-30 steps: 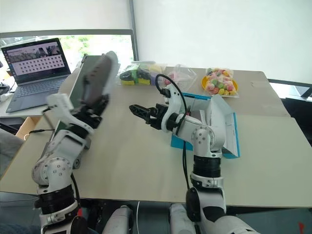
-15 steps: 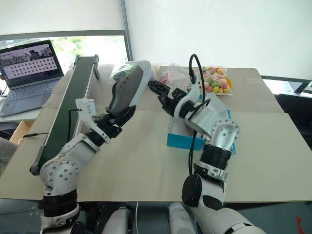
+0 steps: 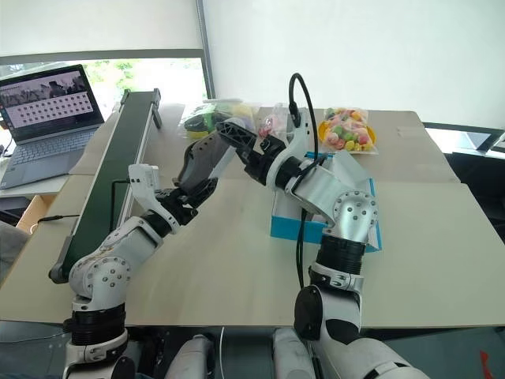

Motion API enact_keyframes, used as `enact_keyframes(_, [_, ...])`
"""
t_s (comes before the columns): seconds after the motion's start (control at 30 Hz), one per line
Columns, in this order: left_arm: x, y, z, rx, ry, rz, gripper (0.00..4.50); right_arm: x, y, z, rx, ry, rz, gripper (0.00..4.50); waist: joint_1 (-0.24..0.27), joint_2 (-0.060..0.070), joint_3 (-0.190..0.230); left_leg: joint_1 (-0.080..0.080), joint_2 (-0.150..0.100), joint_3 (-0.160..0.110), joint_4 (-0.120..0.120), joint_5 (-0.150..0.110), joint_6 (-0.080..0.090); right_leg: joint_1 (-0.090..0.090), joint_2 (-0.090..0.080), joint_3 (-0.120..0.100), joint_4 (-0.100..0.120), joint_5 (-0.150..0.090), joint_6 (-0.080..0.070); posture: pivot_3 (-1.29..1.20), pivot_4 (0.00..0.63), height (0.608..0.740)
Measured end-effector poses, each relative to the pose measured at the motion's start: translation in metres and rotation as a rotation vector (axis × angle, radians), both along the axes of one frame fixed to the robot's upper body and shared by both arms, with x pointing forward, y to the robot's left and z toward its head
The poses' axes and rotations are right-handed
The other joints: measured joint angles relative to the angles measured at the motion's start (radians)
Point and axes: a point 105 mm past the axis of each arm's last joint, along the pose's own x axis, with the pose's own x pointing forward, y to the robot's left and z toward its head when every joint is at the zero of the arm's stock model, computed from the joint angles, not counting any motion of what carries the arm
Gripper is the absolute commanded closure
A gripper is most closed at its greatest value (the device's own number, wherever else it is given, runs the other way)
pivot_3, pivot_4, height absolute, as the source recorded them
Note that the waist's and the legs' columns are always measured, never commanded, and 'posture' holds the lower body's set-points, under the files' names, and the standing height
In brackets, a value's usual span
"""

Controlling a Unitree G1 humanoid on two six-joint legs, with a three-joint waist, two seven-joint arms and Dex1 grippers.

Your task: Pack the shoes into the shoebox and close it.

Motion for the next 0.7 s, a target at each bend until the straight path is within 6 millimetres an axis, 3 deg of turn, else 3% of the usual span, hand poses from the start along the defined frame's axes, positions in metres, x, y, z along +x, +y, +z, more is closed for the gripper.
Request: enact_keyframes(0.7, [-0.001,-0.001,-0.003,0.01,0.007,0.005,1.87,0.013,-0.021,-0.03,-0.063,0.071,-0.087,0.0,0.002,0.0,0.0,0.0,0.0,0.0,-0.001,0.0,0.0,-0.001,0.0,0.0,-0.001,0.0,-0.001,0.0,0.15,0.74])
